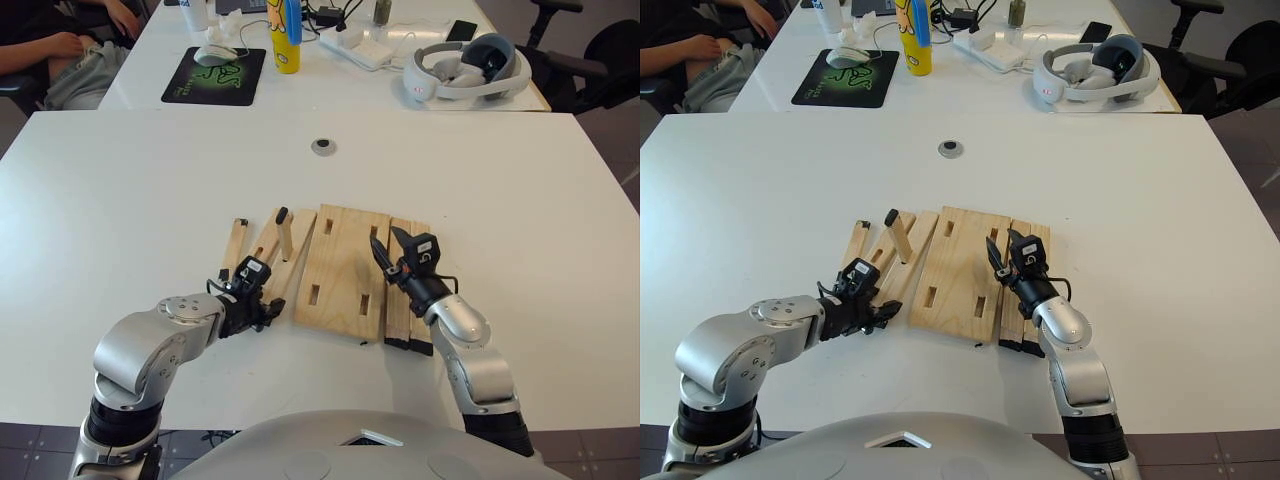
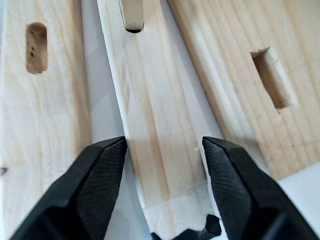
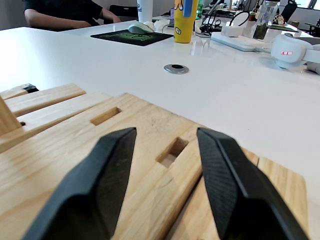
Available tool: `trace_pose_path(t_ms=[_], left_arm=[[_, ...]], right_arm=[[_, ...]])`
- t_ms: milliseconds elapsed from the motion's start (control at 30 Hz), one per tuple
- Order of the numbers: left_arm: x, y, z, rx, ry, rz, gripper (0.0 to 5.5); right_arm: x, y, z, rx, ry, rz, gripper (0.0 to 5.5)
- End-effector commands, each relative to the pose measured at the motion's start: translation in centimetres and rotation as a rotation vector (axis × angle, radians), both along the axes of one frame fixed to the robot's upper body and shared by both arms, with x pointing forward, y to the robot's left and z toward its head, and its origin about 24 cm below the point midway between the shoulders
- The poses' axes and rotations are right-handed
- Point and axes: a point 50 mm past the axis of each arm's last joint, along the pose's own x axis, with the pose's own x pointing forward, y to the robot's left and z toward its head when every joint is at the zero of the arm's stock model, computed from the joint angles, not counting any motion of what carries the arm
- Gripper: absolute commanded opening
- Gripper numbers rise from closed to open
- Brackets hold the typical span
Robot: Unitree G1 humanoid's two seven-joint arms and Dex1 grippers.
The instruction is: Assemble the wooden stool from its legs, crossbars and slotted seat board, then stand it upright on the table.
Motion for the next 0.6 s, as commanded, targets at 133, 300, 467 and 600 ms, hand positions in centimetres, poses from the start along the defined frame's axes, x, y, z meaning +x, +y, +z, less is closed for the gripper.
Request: trace_pose_path(t_ms=[133, 300, 467, 600], left_arm=[[0.6, 1.0, -0.8, 0.046, 0.000, 0.021, 2.25], [0.6, 1.5, -1.3, 0.098, -0.041, -0.012, 2.09], [1.5, 1.1, -0.3, 0.075, -0.141, 0.002, 2.09], [2.9, 0.0, 1.7, -0.045, -0.288, 0.040, 2.09]], right_arm=[[0.0, 0.0, 0.2, -0.002, 0.000, -0.010, 2.23], [0.3, -0.1, 0.3, -0.004, -0.009, -0.011, 2.23], [0.4, -0.1, -0.5, -0.029, 0.040, 0.005, 2.23], [-0.4, -0.5, -4.2, -0.138, 0.259, 0.040, 2.23]])
